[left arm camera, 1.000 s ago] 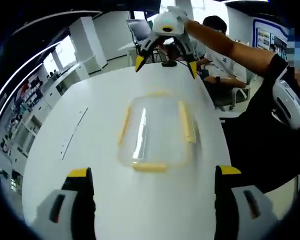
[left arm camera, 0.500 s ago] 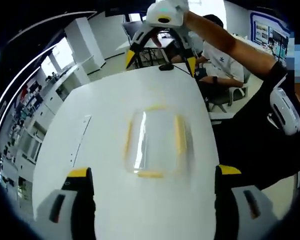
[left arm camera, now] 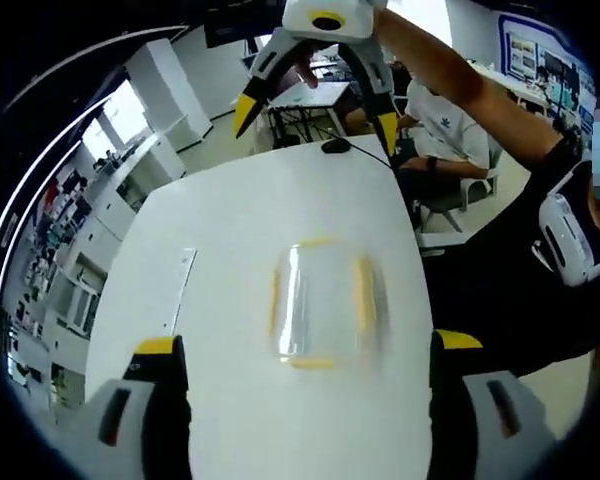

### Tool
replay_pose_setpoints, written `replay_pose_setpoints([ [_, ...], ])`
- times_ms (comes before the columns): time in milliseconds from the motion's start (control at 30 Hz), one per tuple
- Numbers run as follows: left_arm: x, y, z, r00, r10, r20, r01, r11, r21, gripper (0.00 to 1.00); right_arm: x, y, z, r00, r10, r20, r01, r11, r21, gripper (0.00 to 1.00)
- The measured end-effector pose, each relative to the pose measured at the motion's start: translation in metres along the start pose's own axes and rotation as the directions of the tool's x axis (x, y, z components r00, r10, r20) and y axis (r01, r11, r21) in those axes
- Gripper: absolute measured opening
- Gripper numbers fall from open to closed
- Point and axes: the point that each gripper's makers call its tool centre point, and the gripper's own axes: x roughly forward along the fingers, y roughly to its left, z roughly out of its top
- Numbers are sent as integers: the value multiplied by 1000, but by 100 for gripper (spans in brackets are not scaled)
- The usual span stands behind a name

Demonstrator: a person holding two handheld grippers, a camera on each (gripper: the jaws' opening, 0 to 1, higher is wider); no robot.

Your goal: Snap each plastic latch of the storage box into its locked position after aligning the lid with the box until every specified latch is closed and the lid sits flush.

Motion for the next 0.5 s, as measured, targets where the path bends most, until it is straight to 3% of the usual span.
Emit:
replay_pose_setpoints([
  [500,20,-2,-2,999,-26,-43,26,1000,1,100,19,-2,-5,1000,24,-16,-24,1000,-10,100],
])
